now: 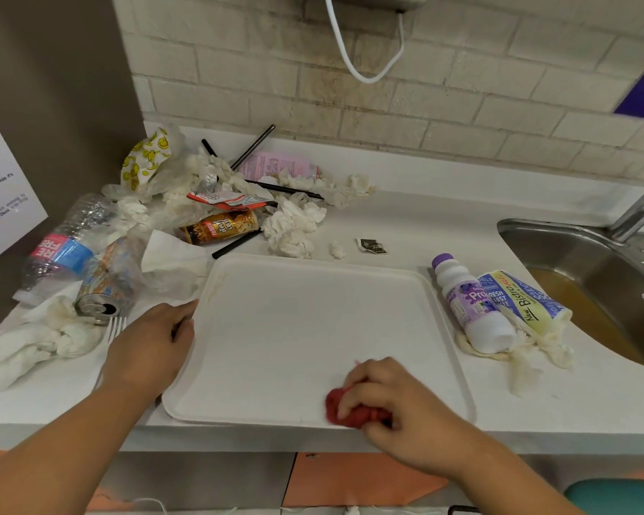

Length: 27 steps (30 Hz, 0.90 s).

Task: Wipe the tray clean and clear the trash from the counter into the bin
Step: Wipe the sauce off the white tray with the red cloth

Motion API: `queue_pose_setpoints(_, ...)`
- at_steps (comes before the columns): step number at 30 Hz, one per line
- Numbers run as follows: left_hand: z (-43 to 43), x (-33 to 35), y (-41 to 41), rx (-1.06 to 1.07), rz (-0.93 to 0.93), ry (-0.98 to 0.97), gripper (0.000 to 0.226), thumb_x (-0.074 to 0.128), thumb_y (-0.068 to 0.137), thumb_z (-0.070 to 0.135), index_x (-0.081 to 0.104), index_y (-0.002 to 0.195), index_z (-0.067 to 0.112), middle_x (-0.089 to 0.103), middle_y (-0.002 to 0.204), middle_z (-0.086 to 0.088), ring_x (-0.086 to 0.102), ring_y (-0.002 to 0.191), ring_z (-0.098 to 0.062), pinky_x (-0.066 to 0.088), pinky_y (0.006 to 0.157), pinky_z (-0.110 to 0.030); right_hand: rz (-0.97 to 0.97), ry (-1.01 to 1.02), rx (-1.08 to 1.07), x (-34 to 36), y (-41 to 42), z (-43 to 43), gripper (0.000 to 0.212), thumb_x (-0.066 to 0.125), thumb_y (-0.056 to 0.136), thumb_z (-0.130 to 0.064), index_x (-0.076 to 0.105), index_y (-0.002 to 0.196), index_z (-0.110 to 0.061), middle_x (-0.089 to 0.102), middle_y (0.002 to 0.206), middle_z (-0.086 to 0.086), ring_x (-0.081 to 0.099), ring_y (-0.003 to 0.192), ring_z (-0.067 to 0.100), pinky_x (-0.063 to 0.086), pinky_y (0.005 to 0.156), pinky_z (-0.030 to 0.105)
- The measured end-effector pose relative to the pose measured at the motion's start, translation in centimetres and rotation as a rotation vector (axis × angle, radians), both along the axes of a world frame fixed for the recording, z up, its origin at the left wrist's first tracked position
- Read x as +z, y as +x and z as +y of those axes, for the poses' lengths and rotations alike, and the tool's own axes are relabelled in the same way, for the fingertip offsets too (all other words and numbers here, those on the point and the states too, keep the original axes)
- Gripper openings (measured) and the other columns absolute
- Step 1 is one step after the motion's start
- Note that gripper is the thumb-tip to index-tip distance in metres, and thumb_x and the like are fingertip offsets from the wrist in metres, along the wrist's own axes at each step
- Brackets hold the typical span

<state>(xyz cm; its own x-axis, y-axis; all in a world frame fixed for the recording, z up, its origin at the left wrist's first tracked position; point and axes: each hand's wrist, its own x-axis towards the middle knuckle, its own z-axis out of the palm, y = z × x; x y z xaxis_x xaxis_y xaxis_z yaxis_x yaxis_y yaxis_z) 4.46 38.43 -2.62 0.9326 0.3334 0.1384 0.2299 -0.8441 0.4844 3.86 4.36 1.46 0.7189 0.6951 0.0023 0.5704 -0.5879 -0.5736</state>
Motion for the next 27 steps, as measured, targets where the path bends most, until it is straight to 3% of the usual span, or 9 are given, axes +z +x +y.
queue_pose_setpoints(4, -0.1, 0.2, 0.0, -0.010, 0.006, -0.007, 0.038, 0.040, 0.096, 0.027, 0.051, 0.129, 0.042, 0.051, 0.092, 0.010, 0.046, 0.082, -0.010, 0.039, 0.068, -0.029, -0.023, 0.032, 0.173, -0.3, 0.1, 6.1, 0.039, 0.053, 0.073, -0.010, 0.068, 0.103, -0.029, 0.053, 0.112, -0.008, 0.043, 0.105, 0.016, 0.034, 0.104, 0.031)
queue_pose_setpoints(7, -0.1, 0.3, 0.0, -0.009, 0.025, -0.002, 0.039, 0.040, 0.096, 0.028, 0.049, 0.129, 0.045, 0.048, 0.090, 0.012, 0.046, 0.082, -0.010, 0.038, 0.066, -0.028, -0.067, 0.046, 0.237, -0.5, 0.2, 10.6, 0.039, 0.056, 0.078, -0.004, 0.068, 0.110, -0.022, 0.054, 0.115, 0.001, 0.038, 0.103, 0.017, 0.028, 0.099, 0.020)
queue_pose_setpoints(9, 0.0, 0.2, 0.0, -0.004, 0.034, -0.006, 0.039, 0.040, 0.096, 0.028, 0.049, 0.130, 0.045, 0.047, 0.091, 0.012, 0.046, 0.082, -0.010, 0.037, 0.065, -0.027, -0.064, 0.027, 0.250, -0.4, 0.2, 12.4, 0.038, 0.057, 0.081, -0.004, 0.068, 0.113, -0.020, 0.053, 0.119, 0.002, 0.037, 0.105, 0.021, 0.027, 0.093, 0.020)
queue_pose_setpoints(14, -0.1, 0.4, -0.1, 0.005, 0.015, -0.011, 0.037, 0.042, 0.095, 0.027, 0.053, 0.128, 0.041, 0.054, 0.094, 0.009, 0.048, 0.083, -0.011, 0.036, 0.066, -0.026, -0.074, 0.019, 0.282, -0.3, 1.4, 8.6, 0.031, 0.059, 0.071, -0.007, 0.071, 0.094, -0.024, 0.056, 0.110, -0.003, 0.043, 0.100, 0.016, 0.037, 0.095, 0.025)
queue_pose_setpoints(17, -0.1, 0.3, -0.3, 0.001, -0.014, -0.029, 0.036, 0.043, 0.095, 0.026, 0.055, 0.127, 0.039, 0.059, 0.099, 0.006, 0.048, 0.082, -0.010, 0.037, 0.067, -0.026, -0.058, 0.030, 0.120, -0.7, 2.8, 3.5, 0.026, 0.055, 0.063, -0.013, 0.067, 0.079, -0.030, 0.057, 0.103, -0.014, 0.049, 0.098, 0.010, 0.041, 0.091, 0.028)
queue_pose_setpoints(19, -0.1, 0.1, -0.3, -0.001, -0.026, -0.033, 0.037, 0.043, 0.095, 0.026, 0.055, 0.127, 0.037, 0.058, 0.097, 0.007, 0.049, 0.082, -0.011, 0.036, 0.067, -0.025, -0.031, 0.116, -0.074, -0.6, 4.3, 1.4, 0.028, 0.052, 0.059, -0.017, 0.067, 0.076, -0.035, 0.059, 0.100, -0.017, 0.052, 0.098, 0.004, 0.040, 0.089, 0.020)
queue_pose_setpoints(22, 0.0, 0.0, -0.1, -0.001, -0.021, -0.051, 0.037, 0.043, 0.096, 0.026, 0.054, 0.130, 0.036, 0.059, 0.101, 0.007, 0.055, 0.092, -0.014, 0.034, 0.069, -0.024, -0.092, 0.259, -0.431, -0.3, 8.5, 0.8, 0.045, 0.057, 0.067, -0.004, 0.068, 0.083, -0.044, 0.058, 0.100, -0.012, 0.055, 0.098, 0.004, 0.035, 0.090, 0.010)
queue_pose_setpoints(25, 0.0, 0.0, -0.1, -0.002, -0.015, -0.055, 0.037, 0.042, 0.096, 0.028, 0.052, 0.130, 0.038, 0.060, 0.104, 0.010, 0.055, 0.093, -0.012, 0.035, 0.070, -0.023, -0.162, -0.053, -0.670, -0.9, 13.4, 1.8, 0.036, 0.056, 0.084, -0.008, 0.065, 0.114, -0.026, 0.056, 0.116, 0.004, 0.052, 0.112, 0.024, 0.034, 0.097, 0.022)
queue_pose_setpoints(27, 0.0, -0.1, -0.1, -0.003, -0.024, -0.070, 0.037, 0.043, 0.095, 0.028, 0.053, 0.129, 0.039, 0.058, 0.098, 0.013, 0.053, 0.089, -0.008, 0.036, 0.070, -0.023, -0.146, -0.250, -0.744, -1.4, 15.1, 3.7, 0.037, 0.049, 0.089, -0.016, 0.057, 0.124, -0.025, 0.051, 0.127, 0.008, 0.047, 0.113, 0.035, 0.035, 0.096, 0.034)
